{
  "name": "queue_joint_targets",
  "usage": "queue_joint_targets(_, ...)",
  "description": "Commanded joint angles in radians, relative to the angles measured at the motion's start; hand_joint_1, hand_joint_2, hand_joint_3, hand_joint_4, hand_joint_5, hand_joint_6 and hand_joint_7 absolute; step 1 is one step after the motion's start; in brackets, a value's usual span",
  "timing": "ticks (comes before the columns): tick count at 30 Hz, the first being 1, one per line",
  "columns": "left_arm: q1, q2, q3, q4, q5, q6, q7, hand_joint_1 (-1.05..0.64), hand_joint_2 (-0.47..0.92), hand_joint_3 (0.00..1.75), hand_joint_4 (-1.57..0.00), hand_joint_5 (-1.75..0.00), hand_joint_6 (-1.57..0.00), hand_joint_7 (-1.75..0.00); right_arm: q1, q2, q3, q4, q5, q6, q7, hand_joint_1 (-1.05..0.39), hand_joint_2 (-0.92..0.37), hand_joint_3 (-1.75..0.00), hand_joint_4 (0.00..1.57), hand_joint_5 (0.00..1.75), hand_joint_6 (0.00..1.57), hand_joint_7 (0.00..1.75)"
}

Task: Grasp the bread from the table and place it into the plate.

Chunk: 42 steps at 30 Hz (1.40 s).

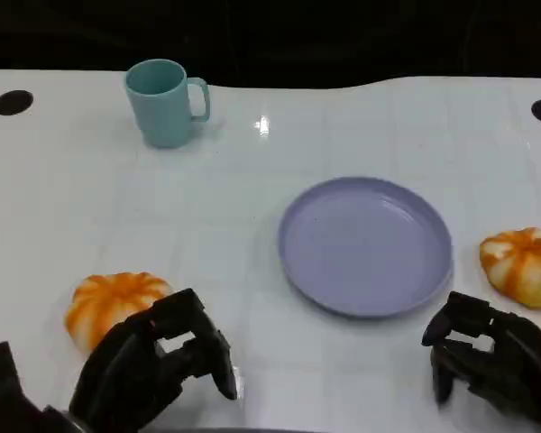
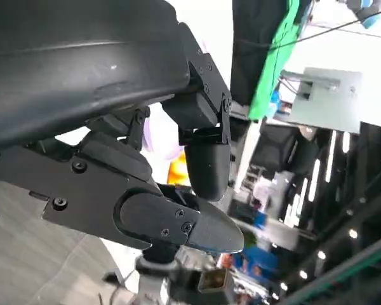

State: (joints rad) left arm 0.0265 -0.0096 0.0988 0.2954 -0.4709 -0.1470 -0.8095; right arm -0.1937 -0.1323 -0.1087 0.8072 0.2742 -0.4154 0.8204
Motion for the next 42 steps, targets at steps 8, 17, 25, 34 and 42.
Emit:
queue_joint_targets(8, 0.017, 0.045, -0.014, -0.063, 0.185, -0.202, 0.148, -0.75, 0.92, 0.26, -0.41, -1.49, -0.45, -1.02, 0.004, -0.007, -0.007, -0.002, -0.003, 0.003, -0.015, -0.54, -0.92, -0.26, 0.67, 1.75, 0.7, 1.39)
queue_joint_targets(17, 0.09, 0.142, -0.061, -0.284, 0.581, -0.248, 0.426, -0.65, 0.91, 0.18, -0.1, -1.19, -0.21, -0.72, 0.004, -0.011, -0.009, 0.006, 0.0, -0.004, -0.003, -0.52, -0.92, -0.26, 0.67, 1.75, 0.69, 1.38)
queue_joint_targets(25, 0.123, 0.241, -0.079, -0.406, 0.944, -0.268, 0.643, -0.56, 0.89, 0.12, 0.0, -1.11, -0.13, -0.64, 0.01, -0.012, 0.0, -0.01, -0.014, 0.013, -0.026, -0.53, -0.92, -0.24, 0.67, 1.74, 0.71, 1.35)
queue_joint_targets(34, 0.152, 0.324, -0.119, -0.546, 1.229, -0.147, 0.703, -0.58, 0.9, 0.1, 0.0, -0.84, -0.11, -0.56, 0.019, -0.009, 0.008, -0.029, -0.025, 0.007, -0.044, -0.54, -0.92, -0.25, 0.67, 1.75, 0.71, 1.34)
queue_joint_targets(42, 0.155, 0.39, -0.182, -0.644, 1.498, 0.011, 0.668, -0.64, 0.91, 0.04, 0.0, -0.49, -0.1, -0.33, 0.019, -0.007, 0.001, -0.031, -0.02, 0.02, -0.037, -0.53, -0.92, -0.26, 0.67, 1.75, 0.71, 1.35)
